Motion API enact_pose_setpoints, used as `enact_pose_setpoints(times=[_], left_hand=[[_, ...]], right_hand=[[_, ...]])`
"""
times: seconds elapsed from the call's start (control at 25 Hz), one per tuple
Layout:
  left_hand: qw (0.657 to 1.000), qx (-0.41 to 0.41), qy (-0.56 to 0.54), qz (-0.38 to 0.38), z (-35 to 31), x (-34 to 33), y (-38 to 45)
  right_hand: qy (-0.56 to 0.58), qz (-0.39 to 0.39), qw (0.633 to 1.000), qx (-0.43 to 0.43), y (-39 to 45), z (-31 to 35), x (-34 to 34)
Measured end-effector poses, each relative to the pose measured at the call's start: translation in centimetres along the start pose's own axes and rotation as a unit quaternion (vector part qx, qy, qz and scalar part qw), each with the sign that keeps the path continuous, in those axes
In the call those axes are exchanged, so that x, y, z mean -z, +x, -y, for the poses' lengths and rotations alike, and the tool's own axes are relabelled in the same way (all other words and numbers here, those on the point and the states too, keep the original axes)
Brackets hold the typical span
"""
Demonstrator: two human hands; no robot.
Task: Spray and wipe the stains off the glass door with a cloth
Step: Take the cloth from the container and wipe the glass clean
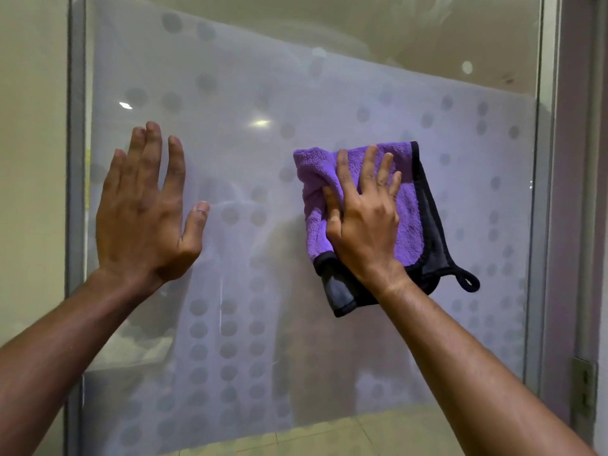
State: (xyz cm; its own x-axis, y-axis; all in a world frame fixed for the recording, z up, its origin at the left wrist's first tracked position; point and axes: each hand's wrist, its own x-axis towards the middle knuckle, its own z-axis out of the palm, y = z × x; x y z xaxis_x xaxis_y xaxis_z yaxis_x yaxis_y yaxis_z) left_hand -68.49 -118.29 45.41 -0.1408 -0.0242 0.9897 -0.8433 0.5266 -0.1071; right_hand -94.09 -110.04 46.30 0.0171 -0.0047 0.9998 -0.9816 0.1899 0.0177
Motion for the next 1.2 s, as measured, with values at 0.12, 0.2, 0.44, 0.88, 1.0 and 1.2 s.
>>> enact_pose_setpoints(times=[0.12,0.2,0.44,0.88,1.0,1.2], left_hand=[[1.000,0.000,-0.008,0.002,0.0,-0.1,-0.1],[1.000,0.001,-0.010,0.000,0.1,-0.1,-0.1],[1.000,-0.002,-0.012,-0.012,0.1,-0.1,-0.1],[1.000,-0.001,-0.008,0.010,0.1,-0.2,-0.1],[1.000,0.002,-0.011,-0.002,0.1,-0.2,-0.1],[1.000,-0.005,-0.005,-0.006,0.2,-0.3,-0.1]], right_hand=[[0.015,-0.006,1.000,0.007,-1.3,0.0,0.0],[0.014,-0.007,1.000,0.017,-2.1,0.0,0.2],[0.005,-0.027,0.999,-0.017,0.9,-0.8,-0.3],[0.060,0.009,0.998,-0.024,-6.9,0.9,0.8],[0.072,-0.003,0.997,-0.017,-7.2,1.2,0.6],[0.069,-0.114,0.991,0.002,-5.7,0.6,-1.0]])
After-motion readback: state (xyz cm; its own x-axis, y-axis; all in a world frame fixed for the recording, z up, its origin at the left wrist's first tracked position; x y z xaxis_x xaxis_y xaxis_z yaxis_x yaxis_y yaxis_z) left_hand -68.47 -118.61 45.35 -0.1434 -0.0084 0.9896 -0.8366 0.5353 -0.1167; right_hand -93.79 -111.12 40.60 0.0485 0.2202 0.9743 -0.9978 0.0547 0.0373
